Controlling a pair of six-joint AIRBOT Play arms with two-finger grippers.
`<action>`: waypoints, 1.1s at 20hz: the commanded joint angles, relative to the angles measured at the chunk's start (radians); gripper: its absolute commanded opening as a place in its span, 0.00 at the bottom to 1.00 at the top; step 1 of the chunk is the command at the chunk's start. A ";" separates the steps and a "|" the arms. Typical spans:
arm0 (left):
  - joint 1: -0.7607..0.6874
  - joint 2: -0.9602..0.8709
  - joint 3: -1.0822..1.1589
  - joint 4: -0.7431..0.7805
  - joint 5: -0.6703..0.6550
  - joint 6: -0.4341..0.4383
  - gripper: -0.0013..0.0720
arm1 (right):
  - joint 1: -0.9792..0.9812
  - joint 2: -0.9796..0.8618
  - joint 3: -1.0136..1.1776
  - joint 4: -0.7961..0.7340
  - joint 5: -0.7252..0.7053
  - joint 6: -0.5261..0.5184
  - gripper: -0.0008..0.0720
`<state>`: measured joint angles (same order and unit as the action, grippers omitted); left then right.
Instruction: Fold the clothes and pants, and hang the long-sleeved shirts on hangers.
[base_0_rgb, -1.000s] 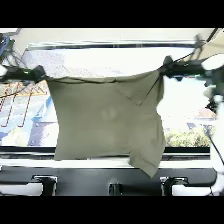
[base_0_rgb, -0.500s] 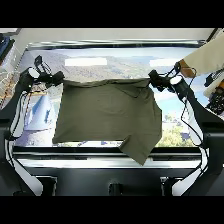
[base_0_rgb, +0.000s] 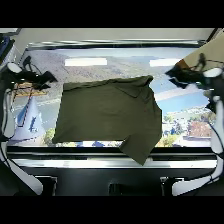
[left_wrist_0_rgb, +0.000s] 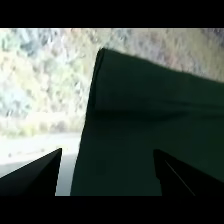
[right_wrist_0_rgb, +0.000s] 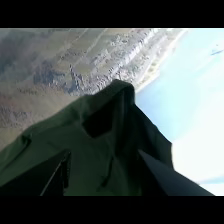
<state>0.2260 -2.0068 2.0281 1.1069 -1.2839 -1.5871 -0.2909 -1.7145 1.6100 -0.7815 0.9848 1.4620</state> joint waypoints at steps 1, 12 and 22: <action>0.081 0.086 -0.054 -0.005 -0.317 0.090 0.90 | -0.149 0.120 -0.090 -0.075 0.332 -0.156 0.67; 0.184 0.675 -0.922 -0.034 -0.080 0.114 0.90 | -0.225 0.502 -0.999 -0.064 0.179 -0.303 0.67; 0.184 0.722 -1.025 -0.034 -0.039 0.111 0.90 | -0.225 0.493 -1.024 -0.005 0.108 -0.353 0.66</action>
<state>0.4088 -1.2919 1.0180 1.0725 -1.3369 -1.4757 -0.5156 -1.2163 0.6010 -0.8291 1.1194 1.1313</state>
